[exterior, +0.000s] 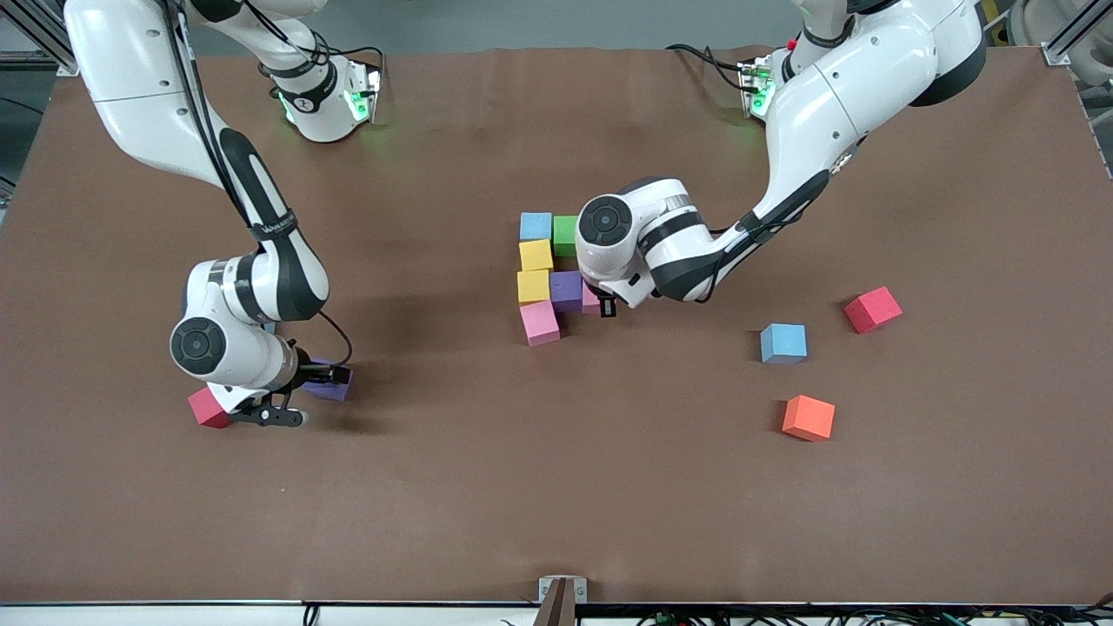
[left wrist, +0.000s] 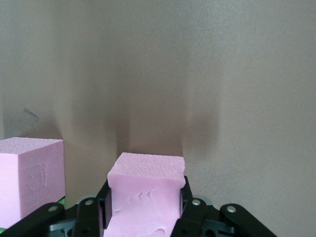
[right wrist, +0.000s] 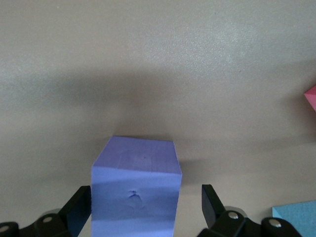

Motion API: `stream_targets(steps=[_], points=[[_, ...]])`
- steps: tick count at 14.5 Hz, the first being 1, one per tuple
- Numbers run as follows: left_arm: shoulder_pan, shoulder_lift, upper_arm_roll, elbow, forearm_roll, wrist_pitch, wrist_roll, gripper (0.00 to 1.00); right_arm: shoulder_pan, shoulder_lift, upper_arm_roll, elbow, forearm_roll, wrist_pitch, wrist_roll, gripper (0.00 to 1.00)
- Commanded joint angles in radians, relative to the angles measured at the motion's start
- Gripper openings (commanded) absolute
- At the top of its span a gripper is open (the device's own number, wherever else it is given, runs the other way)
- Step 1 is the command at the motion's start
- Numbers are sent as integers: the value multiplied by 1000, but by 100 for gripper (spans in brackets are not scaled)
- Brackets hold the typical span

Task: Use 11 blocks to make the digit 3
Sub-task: 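Grasp the purple cube with the right gripper while the left gripper places pink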

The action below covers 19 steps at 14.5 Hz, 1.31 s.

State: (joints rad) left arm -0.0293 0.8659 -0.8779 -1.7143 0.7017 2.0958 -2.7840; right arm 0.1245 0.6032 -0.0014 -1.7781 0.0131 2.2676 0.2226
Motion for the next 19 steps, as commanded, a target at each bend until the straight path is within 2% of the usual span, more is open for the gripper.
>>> stream_targets(steps=[1, 2, 4, 5, 7, 8, 11, 13, 16, 19], points=[[-8, -8, -7, -22, 7, -2, -192, 32, -16, 7, 15, -14, -21, 26, 9, 86], [-6, -8, -7, -22, 7, -2, -190, 41, -16, 13, 15, -12, -21, 32, 9, 80], [0, -10, -7, -15, 7, -3, -183, 82, -8, 20, 15, -7, -21, 33, 9, 59], [2, -11, -7, -8, 9, -3, -174, 100, -6, 20, 15, -6, -21, 32, 9, 47], [3, -15, -9, 13, 9, -23, -157, 100, -8, 20, 15, 20, -21, 24, 9, 35], [3, -15, -24, 25, 9, -45, -155, 100, -5, 20, 17, 38, -19, 17, 9, 33], [28, -19, -84, 32, 7, -111, -134, 100, 32, 21, 21, 144, -6, -87, 18, 32], [110, -19, -178, 38, 9, -158, -109, 100, 79, 44, 23, 238, -2, -158, 24, 32], [241, -19, -312, 42, 12, -224, -46, 100, 157, 93, 21, 328, -7, -164, 15, 32], [275, -15, -313, 123, 21, -284, 122, 100, 245, 154, 23, 416, -8, -161, 23, 32]])
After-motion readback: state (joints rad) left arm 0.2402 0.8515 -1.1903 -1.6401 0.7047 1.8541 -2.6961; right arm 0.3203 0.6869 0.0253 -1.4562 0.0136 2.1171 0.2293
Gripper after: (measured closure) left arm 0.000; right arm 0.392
